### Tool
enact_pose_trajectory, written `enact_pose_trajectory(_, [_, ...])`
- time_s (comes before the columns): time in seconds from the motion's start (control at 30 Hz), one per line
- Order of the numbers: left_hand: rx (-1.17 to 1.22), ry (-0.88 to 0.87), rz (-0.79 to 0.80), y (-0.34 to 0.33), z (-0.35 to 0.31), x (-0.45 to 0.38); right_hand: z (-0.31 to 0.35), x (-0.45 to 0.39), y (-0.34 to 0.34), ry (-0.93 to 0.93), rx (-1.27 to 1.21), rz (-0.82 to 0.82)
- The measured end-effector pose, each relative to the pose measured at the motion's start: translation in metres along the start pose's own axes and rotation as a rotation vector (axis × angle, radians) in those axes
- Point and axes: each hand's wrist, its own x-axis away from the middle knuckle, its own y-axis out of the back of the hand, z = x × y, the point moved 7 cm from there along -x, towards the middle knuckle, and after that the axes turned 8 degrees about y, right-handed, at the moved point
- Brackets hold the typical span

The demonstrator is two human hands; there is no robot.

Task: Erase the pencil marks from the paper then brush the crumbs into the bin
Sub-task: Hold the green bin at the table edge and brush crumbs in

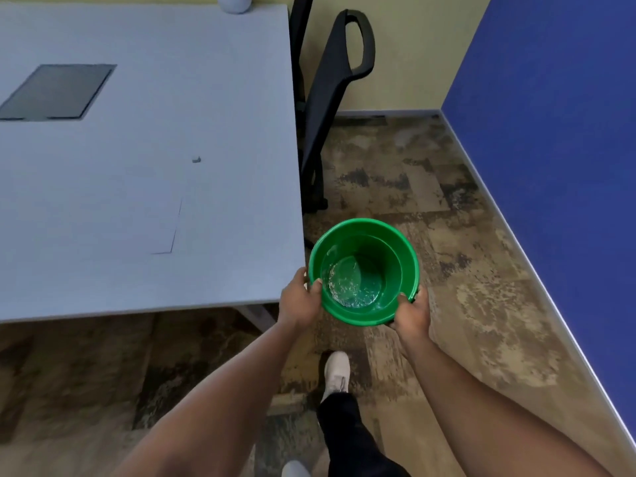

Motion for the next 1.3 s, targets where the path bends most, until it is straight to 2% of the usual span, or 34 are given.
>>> enact_pose_trajectory(0.37, [0.027, 0.194, -0.006, -0.022, 0.106, 0.061, -0.070, 0.074, 0.034, -0.091, 0.084, 0.166])
enact_pose_trajectory(0.47, [0.004, 0.246, -0.027, -0.037, 0.138, 0.061, -0.100, 0.070, 0.036, -0.099, 0.215, 0.207])
enact_pose_trajectory(0.67, [-0.030, 0.365, -0.094, -0.087, 0.233, 0.027, -0.165, 0.021, 0.016, -0.141, 0.328, 0.257])
enact_pose_trajectory(0.83, [0.028, 0.473, -0.113, -0.148, 0.340, -0.027, -0.257, -0.033, -0.024, -0.136, 0.389, 0.335])
enact_pose_trajectory(1.07, [0.035, 0.520, -0.137, -0.196, 0.421, -0.082, -0.403, -0.100, -0.087, -0.101, 0.483, 0.393])
enact_pose_trajectory(1.3, [-0.032, 0.549, -0.138, -0.234, 0.494, -0.118, -0.460, -0.112, -0.122, 0.012, 0.579, 0.398])
